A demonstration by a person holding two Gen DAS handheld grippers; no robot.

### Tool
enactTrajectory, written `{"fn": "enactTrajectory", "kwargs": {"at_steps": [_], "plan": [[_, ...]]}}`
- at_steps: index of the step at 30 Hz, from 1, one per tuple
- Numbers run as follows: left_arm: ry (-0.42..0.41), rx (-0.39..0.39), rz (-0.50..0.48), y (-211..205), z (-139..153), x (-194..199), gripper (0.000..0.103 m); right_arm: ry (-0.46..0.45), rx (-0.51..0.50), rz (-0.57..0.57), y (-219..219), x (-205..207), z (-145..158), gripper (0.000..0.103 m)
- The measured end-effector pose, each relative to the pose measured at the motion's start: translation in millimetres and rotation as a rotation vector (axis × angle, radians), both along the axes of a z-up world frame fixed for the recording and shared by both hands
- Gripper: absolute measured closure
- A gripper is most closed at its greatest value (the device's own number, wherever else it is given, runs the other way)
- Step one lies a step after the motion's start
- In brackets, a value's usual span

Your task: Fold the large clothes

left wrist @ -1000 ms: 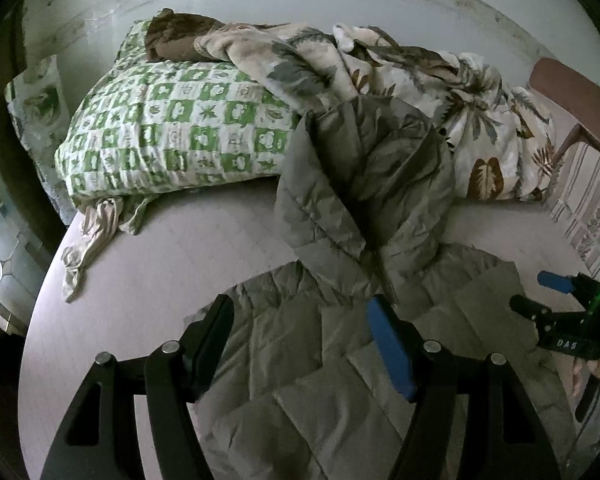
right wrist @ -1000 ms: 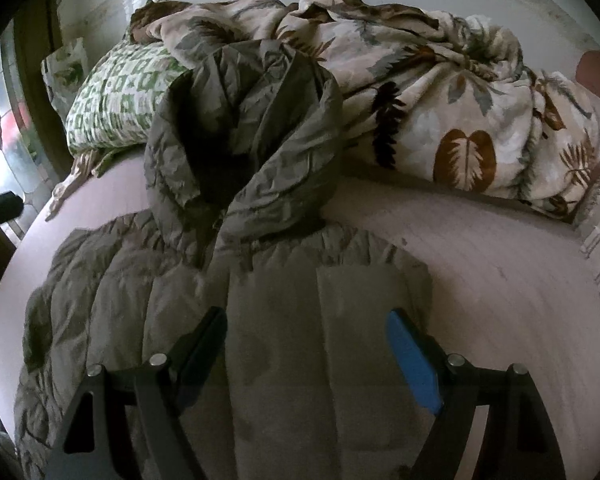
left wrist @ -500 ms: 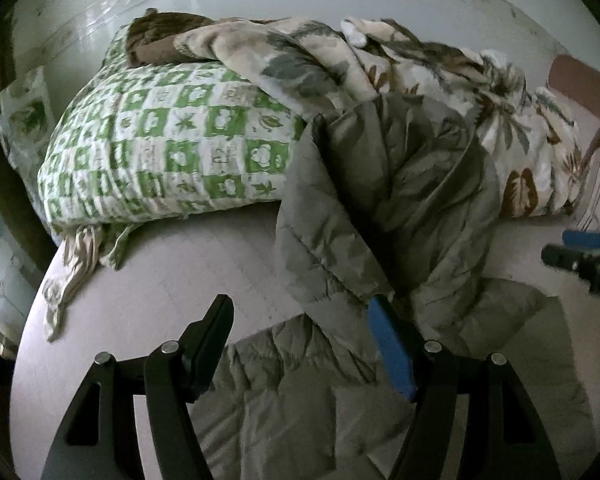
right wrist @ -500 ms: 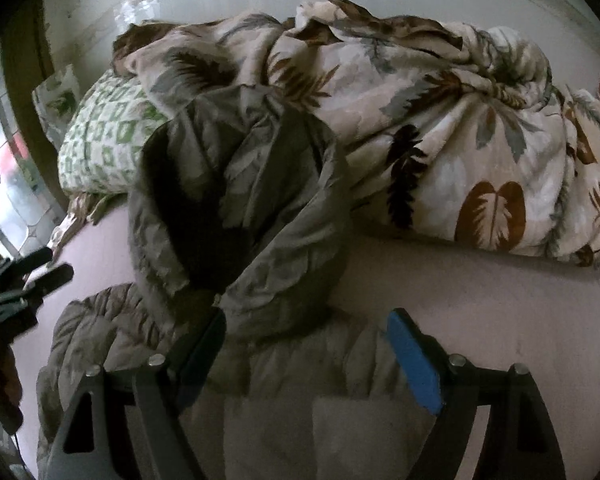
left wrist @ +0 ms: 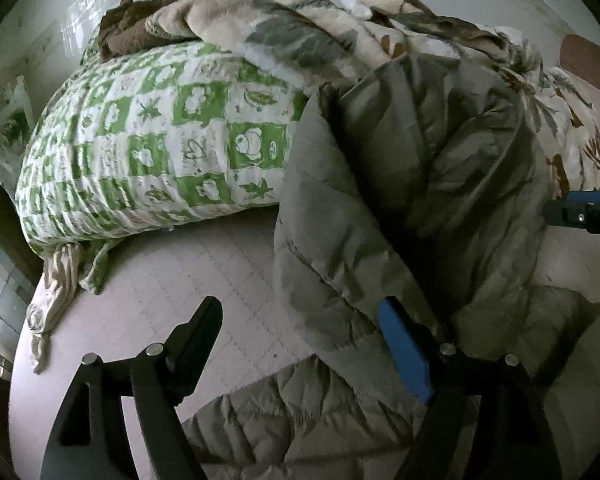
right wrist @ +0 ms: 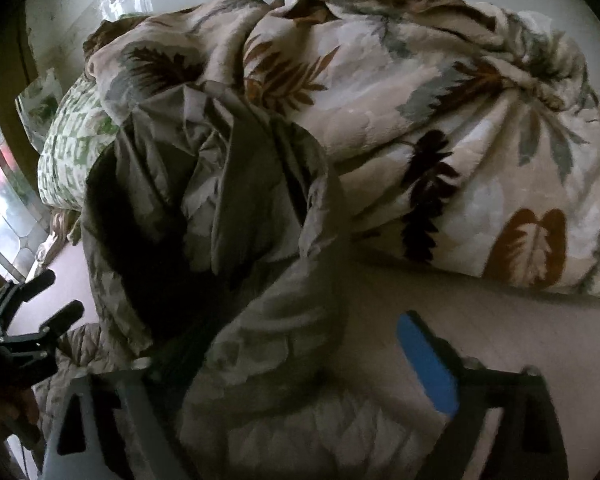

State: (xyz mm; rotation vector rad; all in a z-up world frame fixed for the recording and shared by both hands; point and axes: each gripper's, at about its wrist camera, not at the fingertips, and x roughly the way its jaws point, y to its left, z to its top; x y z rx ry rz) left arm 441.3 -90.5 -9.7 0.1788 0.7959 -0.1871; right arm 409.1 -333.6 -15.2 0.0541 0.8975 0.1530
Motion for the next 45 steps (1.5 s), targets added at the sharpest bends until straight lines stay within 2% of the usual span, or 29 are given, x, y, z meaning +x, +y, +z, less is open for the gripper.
{"fn": "enactTrajectory", "kwargs": {"at_steps": [11,17,18,19,20,21,22,23,26,30,35,39,42,45], "plan": [[0.021,-0.066,-0.01,-14.6,-15.5,49.4,0.018,0.002,-0.03,-0.02,-5.6,43.0,-18.3,0.0],[0.029,-0.053,-0.031,-40.7,-19.1,72.3,0.019,0.015,-0.059,-0.025,-11.7,60.5,-24.5,0.0],[0.028,-0.064,-0.042,-43.6,-18.5,72.1,0.026,0.006,-0.047,-0.02,-12.4,62.1,-23.2,0.0],[0.038,-0.063,-0.051,-46.9,-18.1,72.2,0.061,-0.006,-0.035,-0.015,-12.9,63.3,-21.2,0.001],[0.063,-0.053,-0.047,-50.7,-18.6,73.7,0.088,-0.016,-0.031,-0.014,-12.9,62.6,-19.3,0.011],[0.075,-0.063,-0.048,-52.3,-17.3,72.3,0.088,-0.021,-0.029,-0.01,-12.2,62.0,-17.7,0.025],[0.058,-0.084,-0.061,-51.7,-11.0,66.7,0.089,-0.023,-0.028,-0.007,-11.2,61.2,-15.8,0.074],[0.04,-0.084,-0.068,-50.8,-5.7,62.1,0.089,-0.025,-0.026,-0.007,-10.5,59.3,-14.0,0.085],[-0.002,-0.119,-0.108,-43.6,16.6,38.9,0.091,-0.067,-0.054,0.028,-3.7,40.7,-2.7,0.089],[-0.03,-0.153,-0.155,-29.8,42.9,-4.9,0.091,-0.124,-0.031,0.073,-1.0,2.6,23.1,0.09],[-0.043,-0.225,-0.212,3.6,59.6,-86.0,0.091,-0.185,0.0,0.165,-2.7,-74.7,55.3,0.09],[-0.045,-0.262,-0.24,32.8,66.0,-149.4,0.091,-0.178,0.043,0.225,-2.7,-143.6,66.5,0.09],[-0.073,-0.25,-0.26,43.4,70.5,-198.0,0.091,-0.179,0.076,0.27,0.0,-199.4,70.1,0.09],[-0.098,-0.196,-0.286,45.0,62.5,-245.6,0.09,-0.165,0.115,0.298,2.2,-245.4,61.8,0.09]]}}
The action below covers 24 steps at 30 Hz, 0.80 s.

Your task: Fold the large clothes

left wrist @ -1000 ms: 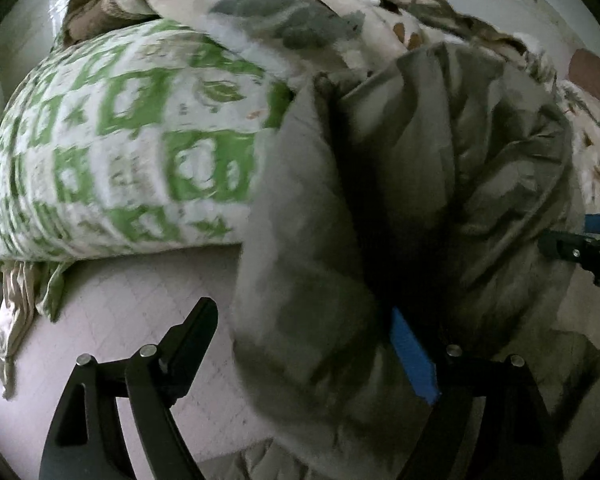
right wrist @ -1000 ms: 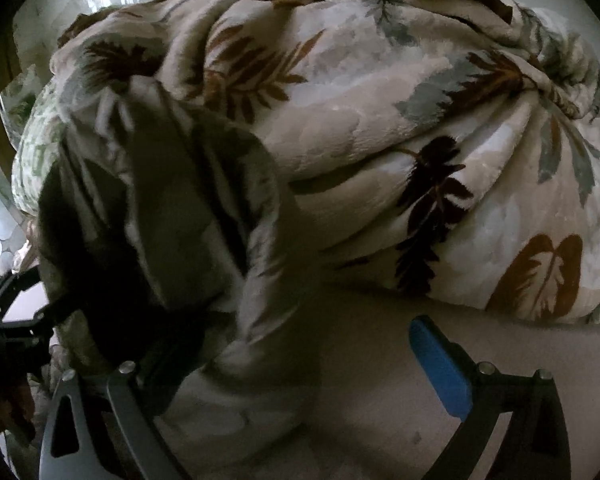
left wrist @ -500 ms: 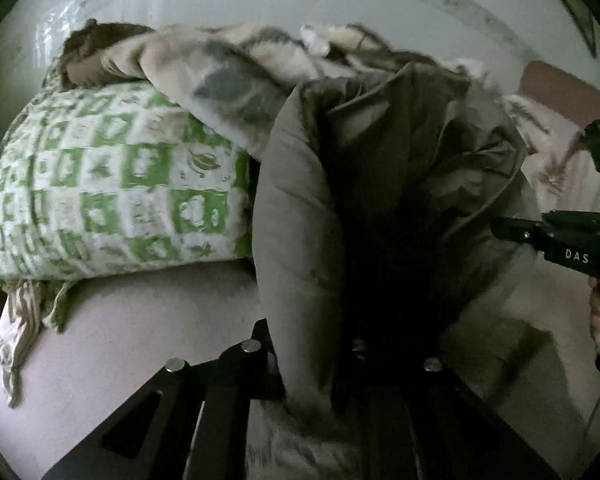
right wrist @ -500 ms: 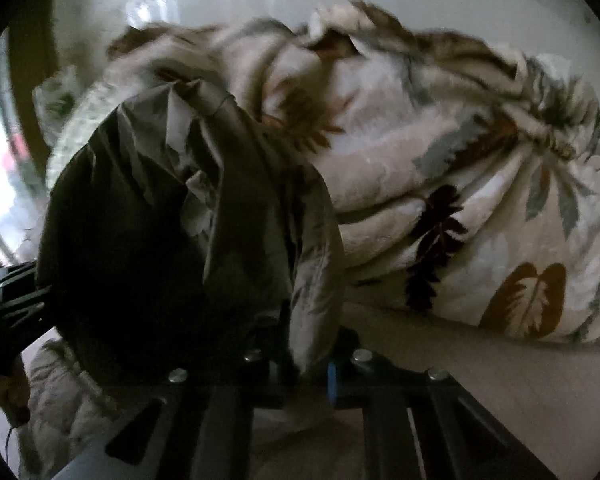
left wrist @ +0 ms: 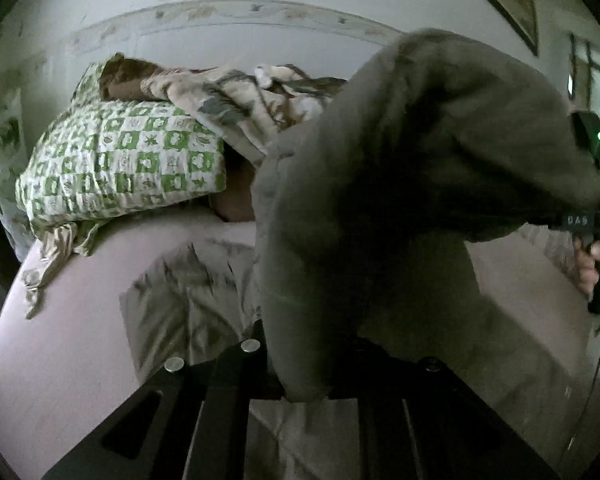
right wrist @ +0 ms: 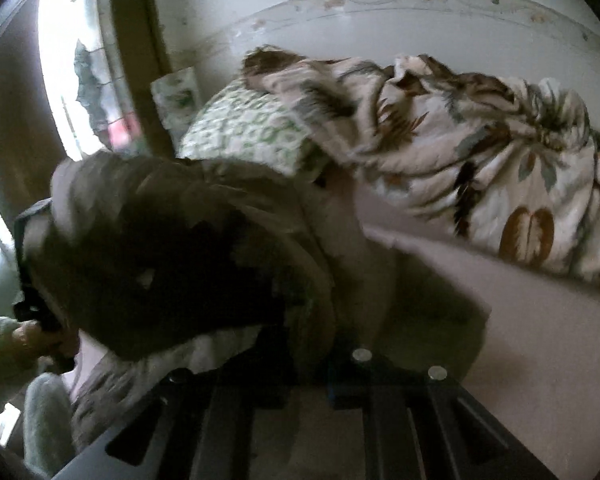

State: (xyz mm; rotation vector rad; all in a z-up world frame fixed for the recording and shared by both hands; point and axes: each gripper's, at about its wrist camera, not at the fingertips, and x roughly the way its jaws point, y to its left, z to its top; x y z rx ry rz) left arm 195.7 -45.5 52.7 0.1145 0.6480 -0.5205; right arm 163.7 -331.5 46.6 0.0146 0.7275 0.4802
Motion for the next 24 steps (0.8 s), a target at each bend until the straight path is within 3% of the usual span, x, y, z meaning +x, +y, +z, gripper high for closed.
{"fn": "enactTrajectory", "kwargs": {"at_steps": [4,7,9,11,14,16,19,24], "plan": [[0.032,0.07,0.022,-0.7,-37.9,-26.2,0.087,0.062,-0.013,0.001,6.2,-40.2,-38.7,0.09],[0.12,0.063,0.063,2.9,-75.1,-23.0,0.082,0.14,-0.052,-0.038,11.5,-41.8,-87.0,0.09],[0.129,0.058,0.078,5.4,-81.7,-29.1,0.079,0.198,-0.117,-0.064,17.8,-34.1,-122.4,0.09],[0.127,0.05,0.082,8.8,-73.5,-41.6,0.071,0.216,-0.146,-0.08,22.2,-30.4,-141.9,0.09],[0.101,0.09,0.097,21.6,-54.9,-65.4,0.042,0.203,-0.156,-0.097,23.9,-27.8,-140.4,0.09],[0.058,0.085,0.1,37.2,-42.9,-84.6,0.041,0.182,-0.189,-0.094,25.8,-27.7,-137.5,0.09],[0.04,0.039,0.136,54.2,-21.8,-83.9,0.041,0.163,-0.188,-0.095,25.2,-25.7,-135.8,0.09],[0.052,-0.01,0.12,32.4,-14.5,-66.7,0.041,0.142,-0.205,-0.094,28.2,-24.1,-141.7,0.09]]}}
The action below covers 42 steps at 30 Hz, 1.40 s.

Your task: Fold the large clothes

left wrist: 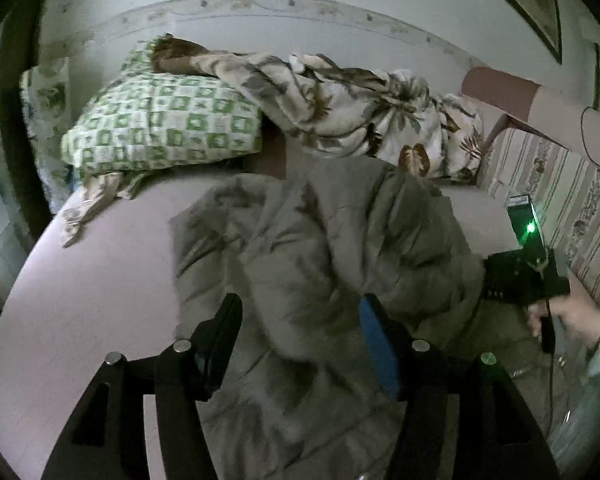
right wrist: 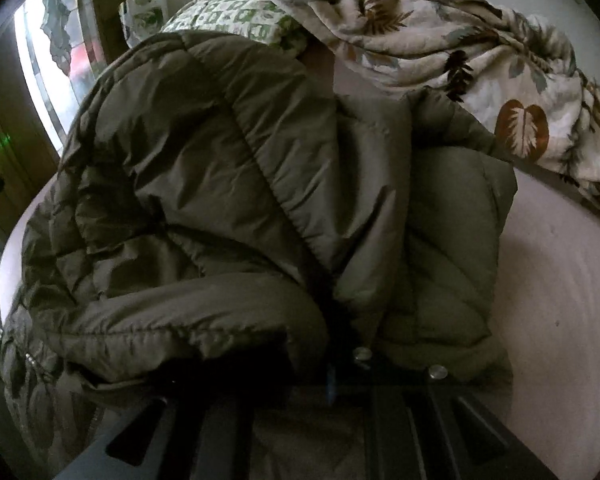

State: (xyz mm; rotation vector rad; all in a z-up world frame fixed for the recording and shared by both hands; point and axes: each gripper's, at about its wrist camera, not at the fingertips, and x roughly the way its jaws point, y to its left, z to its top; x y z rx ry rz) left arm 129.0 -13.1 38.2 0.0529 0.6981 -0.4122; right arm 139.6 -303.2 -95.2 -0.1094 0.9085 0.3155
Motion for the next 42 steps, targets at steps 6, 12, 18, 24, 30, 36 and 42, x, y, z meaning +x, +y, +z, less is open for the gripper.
{"fn": "enactTrajectory", "kwargs": {"at_steps": [6,12,18,24,30,36,42], "plan": [[0.196,0.084,-0.021,-50.4,-66.2,30.1,0.041,-0.03,-0.007,0.005,-0.5,-6.8,-0.1,0.088],[0.201,0.083,-0.024,-55.0,-90.2,20.7,0.041,-0.103,-0.039,0.063,-9.3,-39.6,15.5,0.085],[0.194,0.1,-0.034,-54.6,-88.9,16.6,0.041,-0.165,-0.052,0.11,-12.0,-75.0,39.7,0.082],[0.19,0.099,-0.036,-54.9,-88.5,19.1,0.041,-0.19,-0.154,0.125,-8.3,-90.5,47.6,0.031],[0.177,0.113,-0.032,-57.0,-90.7,15.8,0.041,-0.156,-0.036,0.028,-40.9,-96.2,52.7,0.018],[0.177,0.12,-0.031,-56.4,-89.9,17.0,0.041,-0.168,0.09,-0.015,-24.1,-76.3,63.7,0.018],[0.172,0.128,-0.037,-55.7,-92.6,17.0,0.041,-0.053,-0.013,-0.052,8.2,-34.3,16.4,0.019]]}}
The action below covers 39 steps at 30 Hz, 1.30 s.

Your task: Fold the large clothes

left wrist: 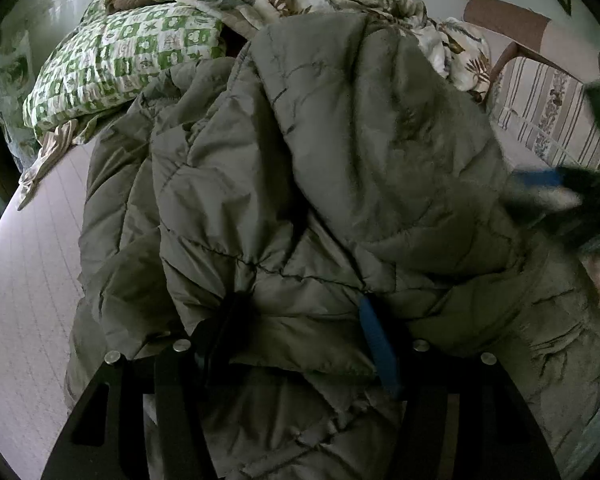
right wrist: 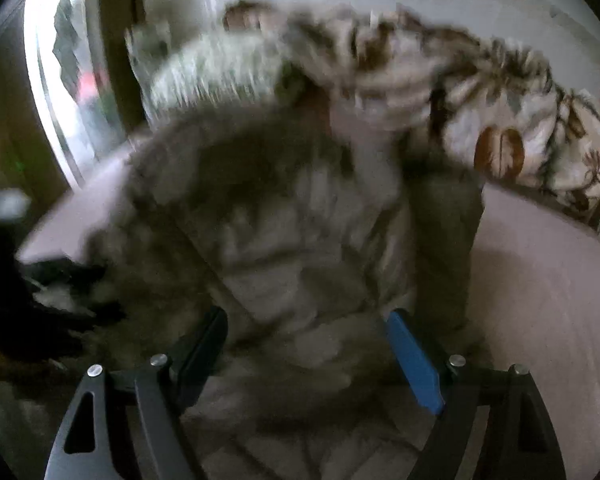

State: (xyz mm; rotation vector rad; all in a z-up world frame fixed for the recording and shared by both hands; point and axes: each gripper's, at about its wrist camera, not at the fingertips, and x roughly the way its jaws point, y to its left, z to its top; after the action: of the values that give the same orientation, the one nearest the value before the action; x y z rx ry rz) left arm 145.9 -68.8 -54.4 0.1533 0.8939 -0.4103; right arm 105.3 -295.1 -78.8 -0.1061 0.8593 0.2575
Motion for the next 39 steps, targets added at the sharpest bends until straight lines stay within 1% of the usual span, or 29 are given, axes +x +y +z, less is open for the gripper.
{"fn": "enactTrajectory", "kwargs": {"at_steps": [1,2,3,4,5,6,8,10,12,14,17,19,21,23,25,27,29,30,31,32,34,36,38,39], "plan": [[-0.002,0.002,-0.001,-0.8,-1.7,0.5,0.041,0.047,-0.082,-0.024,4.6,8.9,-21.9,0.019],[-0.004,0.01,-0.004,-0.8,-4.1,0.6,0.041,0.068,-0.125,-0.036,6.1,13.9,-37.8,0.015],[-0.009,0.018,-0.003,-2.1,-5.7,0.5,0.041,0.076,-0.116,-0.045,4.2,16.7,-46.2,0.013],[-0.014,0.023,-0.001,-3.2,-6.6,0.1,0.041,0.081,-0.077,-0.073,-1.7,20.1,-52.3,0.008],[-0.019,0.024,0.002,-3.9,-7.0,-0.2,0.041,0.089,-0.053,-0.091,-5.7,22.2,-54.0,0.006],[-0.019,0.023,0.006,-4.3,-7.1,-0.2,0.041,0.097,-0.036,-0.097,-7.9,23.4,-53.9,0.006],[-0.021,0.024,0.011,-5.0,-6.4,-1.5,0.041,0.099,-0.049,-0.093,-6.1,22.0,-50.8,0.006],[-0.03,0.029,0.017,-5.7,-4.6,-4.7,0.041,0.105,-0.031,-0.103,-8.9,18.3,-43.2,0.006],[-0.042,0.036,0.025,-6.9,-2.3,-9.1,0.041,0.094,0.017,-0.126,-16.3,10.1,-33.9,0.006],[-0.049,0.041,0.023,-7.5,-1.6,-12.6,0.041,0.061,0.056,-0.146,-24.2,-3.1,-22.7,0.004],[-0.05,0.041,0.026,-7.8,-2.3,-15.2,0.041,0.004,0.052,-0.158,-27.5,-18.3,-6.2,0.004],[-0.043,0.033,0.028,-7.0,-2.5,-15.3,0.041,-0.032,0.06,-0.153,-26.6,-18.7,9.1,0.004],[-0.037,0.026,0.032,-6.6,-2.2,-13.0,0.041,-0.059,0.077,-0.14,-20.1,-9.3,27.7,0.004],[-0.032,0.016,0.031,-5.5,-2.5,-11.7,0.041,-0.071,0.105,-0.116,-9.3,10.5,43.8,0.004],[-0.026,-0.001,0.03,-3.0,-4.2,-10.5,0.041,-0.047,0.115,-0.095,2.5,32.8,46.1,0.004],[-0.017,-0.022,0.033,0.7,-5.4,-8.0,0.041,0.006,0.101,-0.087,15.0,60.0,35.4,0.004],[-0.014,-0.036,0.034,4.0,-6.5,-4.8,0.041,0.11,0.066,-0.106,24.7,91.3,3.1,0.004],[-0.015,-0.041,0.034,5.1,-6.9,-3.5,0.041,0.138,0.044,-0.111,27.4,99.1,-9.0,0.003],[-0.016,-0.044,0.033,5.3,-7.0,-2.5,0.041,0.157,-0.006,-0.112,33.0,107.3,-23.5,0.001],[-0.016,-0.043,0.035,5.1,-6.9,-1.5,0.041,0.156,-0.064,-0.113,39.7,113.3,-32.0,0.0],[-0.015,-0.041,0.039,5.4,-7.2,0.6,0.041,0.164,-0.104,-0.121,47.0,120.2,-35.9,0.0],[-0.019,-0.033,0.037,4.7,-6.9,0.7,0.041,0.185,-0.12,-0.117,48.8,123.4,-31.5,0.0],[-0.027,-0.019,0.032,3.1,-4.8,-1.8,0.04,0.162,-0.131,-0.109,45.9,117.0,-20.1,0.0],[-0.033,-0.012,0.031,2.8,-3.0,-4.3,0.04,0.126,-0.125,-0.108,42.1,106.1,-10.1,0.0]]}}
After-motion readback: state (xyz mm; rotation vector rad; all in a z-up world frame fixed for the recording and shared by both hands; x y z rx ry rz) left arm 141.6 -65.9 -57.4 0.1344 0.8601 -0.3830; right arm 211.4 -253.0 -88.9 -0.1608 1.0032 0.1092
